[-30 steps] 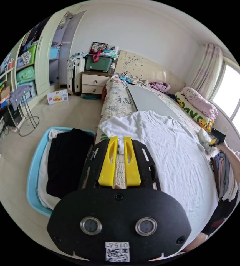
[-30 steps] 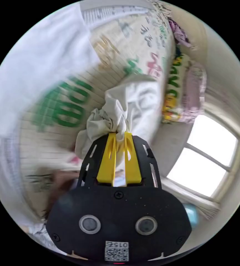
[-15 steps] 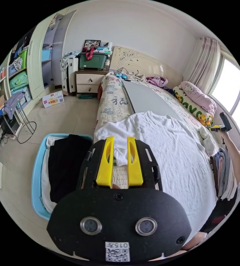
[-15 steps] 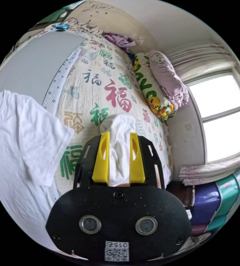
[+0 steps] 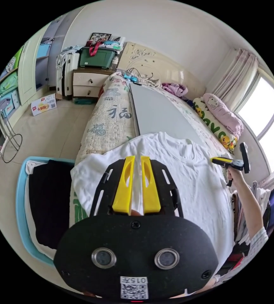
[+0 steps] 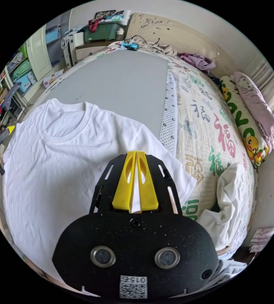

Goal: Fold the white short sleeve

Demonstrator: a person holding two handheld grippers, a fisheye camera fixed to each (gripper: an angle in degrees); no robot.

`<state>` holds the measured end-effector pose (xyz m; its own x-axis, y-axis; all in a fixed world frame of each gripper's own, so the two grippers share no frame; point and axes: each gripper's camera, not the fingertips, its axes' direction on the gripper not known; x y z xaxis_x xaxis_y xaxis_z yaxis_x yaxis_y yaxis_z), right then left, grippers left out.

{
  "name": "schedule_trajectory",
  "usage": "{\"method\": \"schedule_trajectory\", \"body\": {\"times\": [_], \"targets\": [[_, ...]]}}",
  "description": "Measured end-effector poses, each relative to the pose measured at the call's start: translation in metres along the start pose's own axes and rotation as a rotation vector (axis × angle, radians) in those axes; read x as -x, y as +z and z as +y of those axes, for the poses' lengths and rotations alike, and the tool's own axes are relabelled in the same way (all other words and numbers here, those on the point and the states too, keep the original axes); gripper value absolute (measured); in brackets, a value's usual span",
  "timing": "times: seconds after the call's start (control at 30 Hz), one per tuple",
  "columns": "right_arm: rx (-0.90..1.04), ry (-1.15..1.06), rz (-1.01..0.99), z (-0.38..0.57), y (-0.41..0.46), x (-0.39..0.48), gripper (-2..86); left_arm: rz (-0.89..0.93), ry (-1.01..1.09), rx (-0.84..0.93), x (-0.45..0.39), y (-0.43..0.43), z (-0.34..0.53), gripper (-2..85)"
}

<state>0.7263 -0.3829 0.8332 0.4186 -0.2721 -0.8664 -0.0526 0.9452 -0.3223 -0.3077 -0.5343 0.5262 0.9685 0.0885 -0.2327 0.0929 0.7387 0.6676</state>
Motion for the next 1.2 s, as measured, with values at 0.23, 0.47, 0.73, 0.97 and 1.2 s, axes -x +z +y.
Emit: {"method": "schedule_trajectory", "body": {"times": [0.23, 0.47, 0.73, 0.97, 1.2], "targets": [[-0.047, 0.007, 0.216, 0.019, -0.005, -0.015, -0.7, -0.240, 0.026, 0.179, -0.011, 0.041, -0.014, -0.5], [-0.189, 0.099, -0.106, 0.088, -0.095, -0.051, 0.5, -0.248, 0.078, 0.073, -0.027, -0.032, 0.005, 5.1], [-0.362, -0.027, -0.577, 0.369, -0.245, -0.060, 6.6, 0.034, 0.108, -0.006, -0.032, -0.237, 0.182, 8.1], [-0.287, 0.052, -0.287, 0.585, -0.289, -0.052, 7.4, 0.050, -0.080, -0.048, -0.025, -0.345, 0.374, 8.1], [-0.266, 0.169, -0.220, 0.640, -0.288, -0.061, 7.0, 0.044, -0.241, -0.118, -0.024, -0.363, 0.417, 8.4]]}}
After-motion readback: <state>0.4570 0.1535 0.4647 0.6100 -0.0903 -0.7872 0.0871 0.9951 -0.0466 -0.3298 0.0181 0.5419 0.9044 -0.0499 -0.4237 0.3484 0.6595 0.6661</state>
